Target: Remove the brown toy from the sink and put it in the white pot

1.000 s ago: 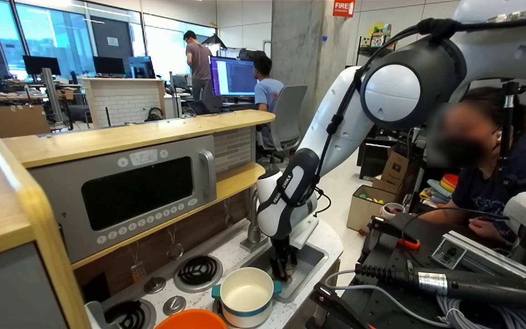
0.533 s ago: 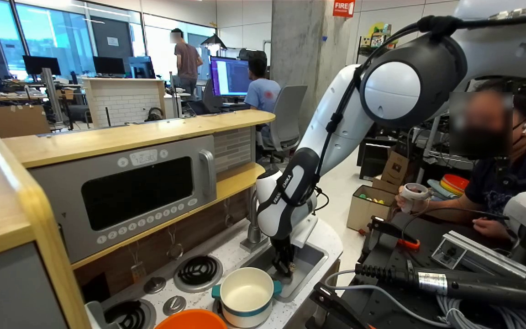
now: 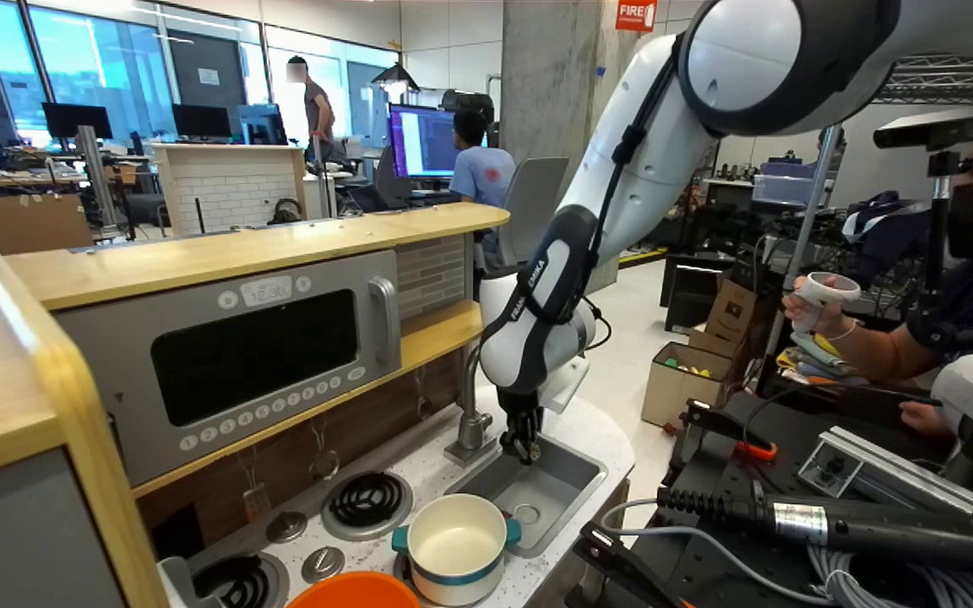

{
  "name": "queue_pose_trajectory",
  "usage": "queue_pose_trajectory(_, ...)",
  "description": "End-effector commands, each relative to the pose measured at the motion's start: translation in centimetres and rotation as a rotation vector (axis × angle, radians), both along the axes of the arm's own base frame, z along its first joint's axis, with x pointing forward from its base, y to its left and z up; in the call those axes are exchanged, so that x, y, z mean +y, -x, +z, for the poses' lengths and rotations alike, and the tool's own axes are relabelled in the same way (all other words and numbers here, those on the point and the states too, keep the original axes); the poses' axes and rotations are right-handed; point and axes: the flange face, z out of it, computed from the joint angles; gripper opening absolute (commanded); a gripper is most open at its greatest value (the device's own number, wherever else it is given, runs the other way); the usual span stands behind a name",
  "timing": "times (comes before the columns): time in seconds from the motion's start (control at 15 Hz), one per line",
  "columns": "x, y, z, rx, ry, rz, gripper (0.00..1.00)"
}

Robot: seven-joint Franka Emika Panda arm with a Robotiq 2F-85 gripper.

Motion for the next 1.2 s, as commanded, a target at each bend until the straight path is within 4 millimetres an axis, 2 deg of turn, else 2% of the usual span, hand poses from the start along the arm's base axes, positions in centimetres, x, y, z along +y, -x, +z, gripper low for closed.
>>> queue_pose_trajectory(0.0, -0.1, 1.7, 6.3, -0.044, -0.018, 0.014, 0.04)
queue_pose_trajectory(0.27, 0.4, 4.6, 10.1, -0.051, -0.031, 0.020, 0.04)
queue_pose_trajectory(0.47, 1.8, 7.0, 13.0, -0.068, -0.045, 0.029, 0.04)
queue_pose_trajectory(0.67, 3.4, 10.2, 15.6, -0.070, -0.068, 0.031, 0.04)
queue_pose_trajectory(0.87, 5.4, 13.5, 17.3, -0.055, -0.093, 0.036, 0.04)
queue_pose_trajectory(1.13, 9.4, 16.1, 18.5, -0.028, -0.123, 0.067, 0.04)
